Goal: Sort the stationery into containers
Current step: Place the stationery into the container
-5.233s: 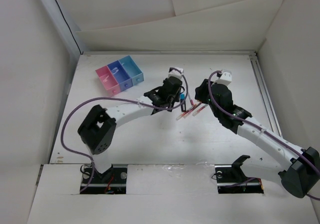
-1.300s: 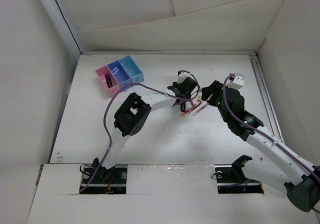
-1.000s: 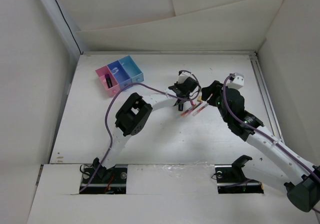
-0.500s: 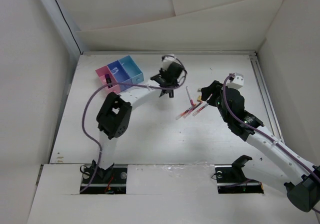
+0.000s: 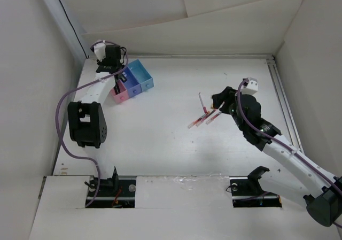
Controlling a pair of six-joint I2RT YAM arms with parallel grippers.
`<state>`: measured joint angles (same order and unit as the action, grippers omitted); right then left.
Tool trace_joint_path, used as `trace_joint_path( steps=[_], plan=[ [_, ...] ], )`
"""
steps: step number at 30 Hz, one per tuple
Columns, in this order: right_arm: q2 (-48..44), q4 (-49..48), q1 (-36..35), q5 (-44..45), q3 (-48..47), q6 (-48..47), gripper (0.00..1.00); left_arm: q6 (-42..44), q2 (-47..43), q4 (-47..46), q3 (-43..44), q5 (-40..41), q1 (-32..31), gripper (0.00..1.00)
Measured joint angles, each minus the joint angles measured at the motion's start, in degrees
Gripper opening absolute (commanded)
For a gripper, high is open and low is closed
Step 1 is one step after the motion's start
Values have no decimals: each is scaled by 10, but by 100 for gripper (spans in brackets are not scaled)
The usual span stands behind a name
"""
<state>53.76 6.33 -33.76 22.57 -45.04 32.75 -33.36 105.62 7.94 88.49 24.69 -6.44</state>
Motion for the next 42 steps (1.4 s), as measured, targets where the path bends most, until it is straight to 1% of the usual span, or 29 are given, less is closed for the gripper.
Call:
trace_joint_path(
  steps=[5, 17, 22, 28, 29, 30, 31, 35, 36, 37, 38, 39, 40, 41, 42],
  plan=[
    [0, -4, 0, -7, 0, -4, 63, 3, 12, 9, -9, 17, 28, 0],
    [10, -4, 0, -15, 0, -5, 63, 34, 68, 2, -20, 57, 36, 1],
    [16, -4, 0, -15, 0, -6, 63, 45, 76, -6, -21, 64, 36, 11],
    [21, -4, 0, -16, 0, -6, 63, 53, 76, -23, -24, 66, 36, 36],
    [21, -4, 0, -16, 0, -6, 63, 54, 76, -26, -26, 65, 36, 43],
    [21, -4, 0, -16, 0, -6, 63, 56, 76, -26, -27, 64, 36, 46],
    [21, -4, 0, -16, 0, -6, 63, 56, 76, -26, -27, 63, 36, 49],
    [21, -4, 0, -16, 0, -6, 63, 59, 66, -30, -28, 58, 32, 49],
    [21, -4, 0, -16, 0, -6, 61, 59, 61, -30, -28, 57, 30, 47],
    [21, -4, 0, -15, 0, -6, 58, 59, 53, -30, -28, 57, 27, 39],
    [21, -4, 0, -15, 0, -7, 47, 58, 46, -30, -28, 57, 24, 34],
    [21, -4, 0, -14, 0, -9, 39, 60, 38, -30, -27, 57, 19, 28],
    [21, -4, 0, -11, 0, -8, 31, 61, 30, -30, -27, 55, 12, 19],
    [21, -4, 0, -7, 0, -10, 24, 60, 22, -30, -27, 52, 2, 15],
    [20, -4, 0, -1, 0, -10, 13, 63, 15, -30, -25, 48, -9, 12]
  ],
)
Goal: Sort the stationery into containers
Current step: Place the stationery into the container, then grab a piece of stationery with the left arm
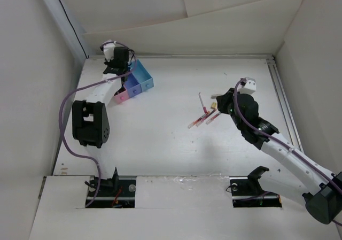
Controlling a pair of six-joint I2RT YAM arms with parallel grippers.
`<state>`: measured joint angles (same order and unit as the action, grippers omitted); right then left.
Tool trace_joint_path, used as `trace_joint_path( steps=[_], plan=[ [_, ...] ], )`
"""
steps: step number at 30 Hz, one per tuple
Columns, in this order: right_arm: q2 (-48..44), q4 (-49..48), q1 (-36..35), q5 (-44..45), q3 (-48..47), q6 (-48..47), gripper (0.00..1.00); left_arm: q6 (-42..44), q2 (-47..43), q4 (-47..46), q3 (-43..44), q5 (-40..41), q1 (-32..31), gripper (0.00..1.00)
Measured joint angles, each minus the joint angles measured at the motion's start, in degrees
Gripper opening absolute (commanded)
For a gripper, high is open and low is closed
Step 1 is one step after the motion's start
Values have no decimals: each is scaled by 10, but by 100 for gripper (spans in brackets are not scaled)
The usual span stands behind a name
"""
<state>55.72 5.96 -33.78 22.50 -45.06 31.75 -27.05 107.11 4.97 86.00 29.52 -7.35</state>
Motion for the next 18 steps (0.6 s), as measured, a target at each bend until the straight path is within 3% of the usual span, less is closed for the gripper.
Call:
trace_joint_path(
  steps=[3, 9, 13, 16, 18],
  plan=[
    [-11, 1, 0, 27, 0, 5, 7, 1, -6, 6, 21, -12, -54, 7],
    [-42, 6, 0, 83, 0, 15, 5, -1, 23, 12, 89, -27, -243, 5],
    [-41, 22, 1, 101, 0, 27, 4, -14, 81, 22, 123, -48, -349, 16],
    [-40, 32, 1, 111, 0, 34, 10, -23, 134, 35, 142, -58, -390, 28],
    [-40, 36, 1, 116, 0, 38, 20, -31, 164, 48, 149, -61, -403, 28]
  ],
)
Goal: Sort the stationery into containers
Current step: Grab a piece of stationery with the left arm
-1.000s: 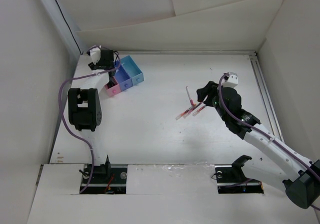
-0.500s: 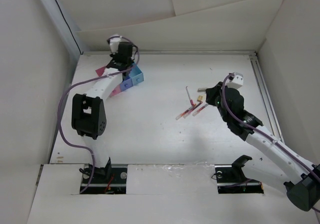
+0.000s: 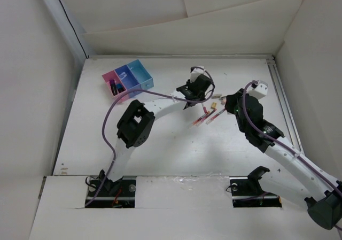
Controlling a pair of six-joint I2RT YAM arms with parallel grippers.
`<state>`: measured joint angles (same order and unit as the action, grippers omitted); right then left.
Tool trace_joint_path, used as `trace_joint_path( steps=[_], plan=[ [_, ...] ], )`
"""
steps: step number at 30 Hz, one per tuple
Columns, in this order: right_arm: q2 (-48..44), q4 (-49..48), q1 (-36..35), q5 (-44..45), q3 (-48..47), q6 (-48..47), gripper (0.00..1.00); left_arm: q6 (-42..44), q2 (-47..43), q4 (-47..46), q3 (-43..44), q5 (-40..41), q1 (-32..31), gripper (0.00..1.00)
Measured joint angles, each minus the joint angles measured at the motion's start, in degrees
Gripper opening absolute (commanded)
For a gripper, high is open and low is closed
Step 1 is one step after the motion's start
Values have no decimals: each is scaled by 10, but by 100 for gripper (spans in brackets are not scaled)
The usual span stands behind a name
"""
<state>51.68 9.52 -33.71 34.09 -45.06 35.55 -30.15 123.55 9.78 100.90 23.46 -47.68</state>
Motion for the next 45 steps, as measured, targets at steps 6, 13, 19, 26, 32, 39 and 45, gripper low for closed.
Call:
trace_joint_path(
  steps=[6, 13, 19, 26, 32, 39, 45],
  plan=[
    [-7, 5, 0, 0, 0, 4, 35, -22, 59, 22, 17, -8, -1, 34],
    [-10, 3, 0, -14, 0, 1, 36, -37, 98, 22, 80, -7, 6, 36],
    [-10, 3, 0, -32, 0, -2, 37, -40, 137, 27, 141, -8, 5, 36],
    [-11, 2, 0, -46, 0, -8, 37, -38, 186, 39, 185, -3, 3, 35],
    [-15, -1, 0, -48, 0, -8, 37, -33, 198, 49, 199, 14, -3, 28],
    [-20, -2, 0, -50, 0, -8, 38, -27, 202, 51, 200, 33, -5, 16],
    [-22, -2, 0, -50, 0, -8, 38, -16, 203, 51, 200, 56, -5, 19]
  ],
)
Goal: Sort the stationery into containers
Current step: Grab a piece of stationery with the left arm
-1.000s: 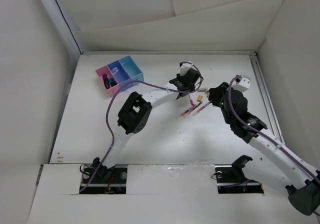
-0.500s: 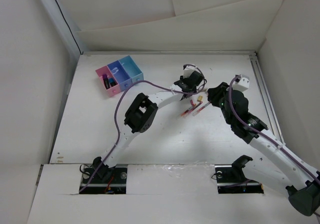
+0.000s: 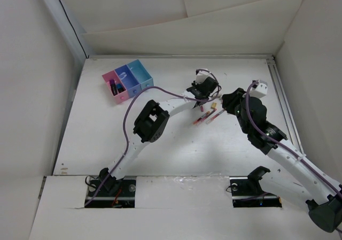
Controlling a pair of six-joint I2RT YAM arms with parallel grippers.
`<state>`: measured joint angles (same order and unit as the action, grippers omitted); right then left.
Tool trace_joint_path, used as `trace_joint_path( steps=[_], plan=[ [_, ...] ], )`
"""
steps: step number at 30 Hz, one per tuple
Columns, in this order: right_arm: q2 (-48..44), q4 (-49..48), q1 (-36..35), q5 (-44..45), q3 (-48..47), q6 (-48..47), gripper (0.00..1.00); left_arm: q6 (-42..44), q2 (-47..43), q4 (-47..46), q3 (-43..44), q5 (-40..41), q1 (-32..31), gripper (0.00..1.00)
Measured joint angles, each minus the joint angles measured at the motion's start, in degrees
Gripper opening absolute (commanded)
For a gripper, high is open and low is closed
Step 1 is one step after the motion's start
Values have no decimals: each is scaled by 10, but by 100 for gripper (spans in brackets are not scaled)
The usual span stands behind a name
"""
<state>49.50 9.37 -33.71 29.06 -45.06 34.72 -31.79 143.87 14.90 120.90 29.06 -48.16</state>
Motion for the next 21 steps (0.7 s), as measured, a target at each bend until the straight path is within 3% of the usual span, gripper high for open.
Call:
trace_joint_path(
  steps=[4, 8, 10, 12, 14, 21],
  plan=[
    [0, 0, 0, 0, 0, 0, 38, 12, 3, 0, 0, 17, 0, 25],
    [0, 0, 0, 0, 0, 0, 40, 21, 7, -1, 0, 34, 0, 25],
    [0, 0, 0, 0, 0, 0, 40, 24, 7, -1, 0, 39, 0, 21],
    [0, 0, 0, 0, 0, 0, 40, 26, 7, -1, 0, 42, 0, 7],
    [0, 0, 0, 0, 0, 0, 40, 27, 7, -3, -2, 45, 0, 2],
    [0, -8, 0, 0, 0, -3, 40, 28, 3, -10, -8, 48, 3, 0]
  ],
)
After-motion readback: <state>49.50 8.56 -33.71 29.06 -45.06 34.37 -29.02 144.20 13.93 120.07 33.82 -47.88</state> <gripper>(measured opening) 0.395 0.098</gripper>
